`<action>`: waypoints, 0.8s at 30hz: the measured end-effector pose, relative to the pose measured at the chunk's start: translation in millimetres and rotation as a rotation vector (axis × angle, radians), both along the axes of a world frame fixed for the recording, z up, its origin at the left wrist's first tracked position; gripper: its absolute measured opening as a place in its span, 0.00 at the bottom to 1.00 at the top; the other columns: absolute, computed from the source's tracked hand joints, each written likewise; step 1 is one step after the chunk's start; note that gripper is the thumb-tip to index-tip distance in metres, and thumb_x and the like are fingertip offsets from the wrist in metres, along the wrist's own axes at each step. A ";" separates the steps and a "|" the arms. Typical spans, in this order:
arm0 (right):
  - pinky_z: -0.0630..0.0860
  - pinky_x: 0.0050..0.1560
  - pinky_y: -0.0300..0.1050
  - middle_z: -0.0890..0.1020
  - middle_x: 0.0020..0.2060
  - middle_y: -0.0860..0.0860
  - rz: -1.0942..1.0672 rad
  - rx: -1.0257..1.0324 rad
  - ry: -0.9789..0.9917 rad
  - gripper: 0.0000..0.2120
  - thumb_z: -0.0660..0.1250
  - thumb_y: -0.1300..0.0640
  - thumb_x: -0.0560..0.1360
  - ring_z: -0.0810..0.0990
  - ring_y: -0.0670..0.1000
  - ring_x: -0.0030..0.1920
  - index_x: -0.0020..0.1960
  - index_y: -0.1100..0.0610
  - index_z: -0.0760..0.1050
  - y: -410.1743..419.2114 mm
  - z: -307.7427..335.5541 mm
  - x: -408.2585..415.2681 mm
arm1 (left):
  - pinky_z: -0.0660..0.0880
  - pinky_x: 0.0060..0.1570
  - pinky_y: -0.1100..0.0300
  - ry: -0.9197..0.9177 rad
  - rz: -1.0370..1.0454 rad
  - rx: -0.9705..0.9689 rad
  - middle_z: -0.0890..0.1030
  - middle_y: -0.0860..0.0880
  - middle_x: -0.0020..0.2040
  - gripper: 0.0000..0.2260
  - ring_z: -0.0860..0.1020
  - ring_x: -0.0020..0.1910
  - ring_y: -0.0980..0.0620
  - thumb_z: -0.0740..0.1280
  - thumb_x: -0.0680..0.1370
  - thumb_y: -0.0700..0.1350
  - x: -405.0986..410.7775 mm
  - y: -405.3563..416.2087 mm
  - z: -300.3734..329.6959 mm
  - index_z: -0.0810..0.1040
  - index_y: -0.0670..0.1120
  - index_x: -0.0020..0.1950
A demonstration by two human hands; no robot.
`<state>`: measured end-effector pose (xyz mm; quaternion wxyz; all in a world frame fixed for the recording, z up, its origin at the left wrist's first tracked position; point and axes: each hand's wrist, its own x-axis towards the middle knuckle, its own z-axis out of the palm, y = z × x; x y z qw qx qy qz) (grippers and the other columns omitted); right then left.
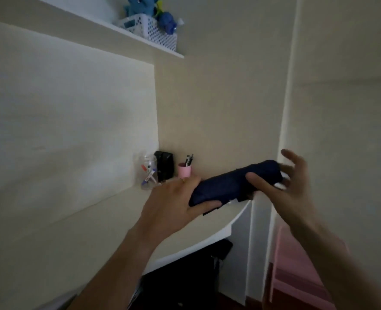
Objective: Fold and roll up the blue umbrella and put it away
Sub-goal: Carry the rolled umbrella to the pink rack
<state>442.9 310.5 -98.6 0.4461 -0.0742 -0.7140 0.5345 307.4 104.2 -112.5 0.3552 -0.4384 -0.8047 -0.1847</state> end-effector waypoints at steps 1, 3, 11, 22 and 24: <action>0.78 0.55 0.42 0.76 0.63 0.45 -0.187 0.238 -0.018 0.40 0.79 0.42 0.66 0.78 0.44 0.61 0.73 0.47 0.65 20.1 -1.4 16.2 | 0.74 0.33 0.53 0.082 -0.031 -0.022 0.79 0.54 0.38 0.26 0.77 0.35 0.54 0.58 0.74 0.75 5.1 17.9 -2.1 0.73 0.53 0.48; 0.72 0.62 0.46 0.76 0.65 0.44 -0.389 0.741 -0.151 0.35 0.71 0.34 0.71 0.73 0.46 0.66 0.73 0.44 0.67 56.7 -5.5 46.8 | 0.72 0.30 0.54 0.201 -0.098 -0.076 0.80 0.54 0.40 0.25 0.78 0.34 0.52 0.59 0.76 0.74 18.9 55.7 -6.5 0.76 0.53 0.52; 0.79 0.52 0.46 0.83 0.51 0.42 -0.132 0.996 -0.857 0.20 0.71 0.41 0.72 0.81 0.45 0.47 0.62 0.44 0.73 189.3 -39.7 117.5 | 0.74 0.39 0.57 0.318 -0.274 -0.201 0.79 0.49 0.47 0.23 0.78 0.39 0.50 0.67 0.76 0.65 84.6 203.6 -41.7 0.78 0.48 0.60; 0.69 0.46 0.35 0.76 0.54 0.42 -0.299 0.789 -0.804 0.30 0.71 0.45 0.67 0.71 0.42 0.48 0.67 0.46 0.67 313.3 -198.0 132.8 | 0.79 0.43 0.57 0.007 -0.495 -0.504 0.83 0.52 0.49 0.23 0.81 0.42 0.53 0.61 0.79 0.66 48.0 356.3 -154.3 0.72 0.51 0.66; 0.73 0.47 0.37 0.75 0.56 0.40 -0.207 0.689 -0.892 0.30 0.67 0.45 0.69 0.74 0.42 0.51 0.70 0.44 0.66 342.8 -226.2 124.9 | 0.77 0.45 0.56 -0.032 -0.506 -0.540 0.82 0.51 0.50 0.24 0.80 0.44 0.52 0.59 0.79 0.66 30.6 385.0 -193.9 0.72 0.51 0.67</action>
